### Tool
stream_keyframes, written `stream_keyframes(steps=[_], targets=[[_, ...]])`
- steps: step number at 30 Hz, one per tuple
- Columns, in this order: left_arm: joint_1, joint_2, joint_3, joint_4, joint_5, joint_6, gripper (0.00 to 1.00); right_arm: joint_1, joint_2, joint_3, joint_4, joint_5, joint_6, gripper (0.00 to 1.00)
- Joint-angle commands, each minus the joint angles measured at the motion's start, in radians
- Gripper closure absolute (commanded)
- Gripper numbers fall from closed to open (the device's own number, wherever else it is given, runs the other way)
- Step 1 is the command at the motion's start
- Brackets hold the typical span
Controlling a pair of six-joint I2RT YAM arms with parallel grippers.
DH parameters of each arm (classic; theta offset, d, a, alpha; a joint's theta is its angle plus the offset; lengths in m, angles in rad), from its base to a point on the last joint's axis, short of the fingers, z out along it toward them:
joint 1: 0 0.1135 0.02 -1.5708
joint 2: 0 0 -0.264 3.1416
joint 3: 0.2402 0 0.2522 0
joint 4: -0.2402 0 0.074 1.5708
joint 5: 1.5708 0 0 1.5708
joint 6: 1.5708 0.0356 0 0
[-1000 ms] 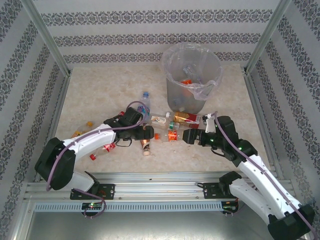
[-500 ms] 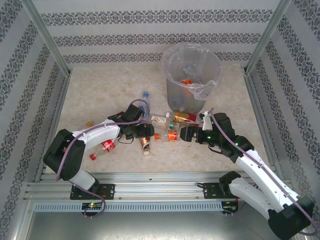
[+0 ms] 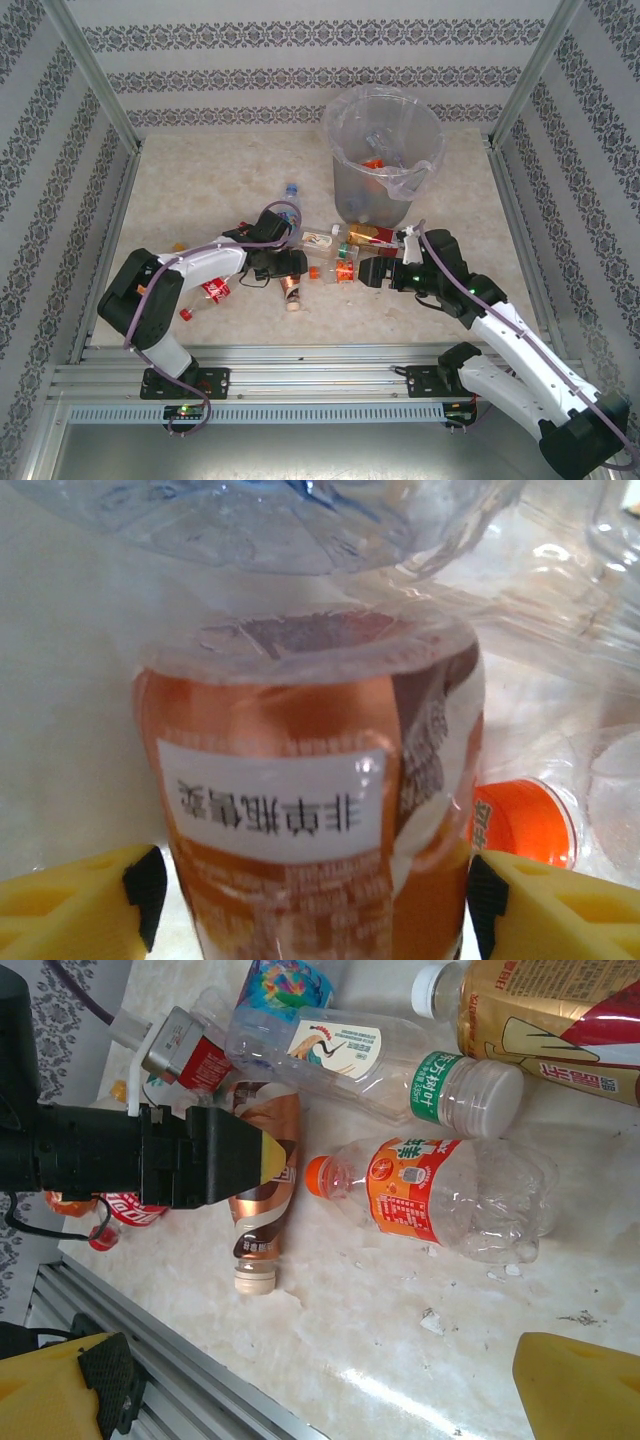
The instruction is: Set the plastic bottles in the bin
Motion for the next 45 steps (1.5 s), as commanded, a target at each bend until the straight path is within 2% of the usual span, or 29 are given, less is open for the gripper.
stream_keyframes(steps=[1, 4, 6, 12, 20, 28, 41, 45], targets=[[0.012, 0.012, 0.043, 0.03, -0.01, -0.013, 0.25, 0.016, -0.001, -0.036, 0.062, -0.004, 0.017, 0.02], [0.018, 0.024, 0.051, 0.04, 0.0, -0.012, 0.31, 0.023, -0.002, -0.05, 0.082, 0.005, 0.03, 0.02], [0.024, 0.032, 0.058, 0.039, 0.011, -0.012, 0.4, 0.023, -0.001, -0.054, 0.092, 0.012, 0.038, 0.02], [0.024, -0.023, 0.059, 0.043, 0.038, -0.017, 0.49, 0.036, 0.052, -0.038, 0.12, -0.022, 0.052, 0.03], [0.025, -0.172, 0.063, 0.036, 0.082, -0.064, 0.49, 0.072, 0.128, 0.001, 0.219, -0.114, 0.084, 0.04], [0.024, -0.282, 0.047, 0.139, 0.142, -0.177, 0.49, 0.129, 0.243, 0.053, 0.352, -0.14, 0.13, 0.08], [0.017, -0.284, 0.035, 0.328, 0.217, -0.292, 0.49, 0.191, 0.41, 0.142, 0.46, -0.151, 0.155, 0.15], [0.01, -0.272, 0.018, 0.398, 0.232, -0.317, 0.49, 0.195, 0.431, 0.15, 0.463, -0.141, 0.153, 0.22]])
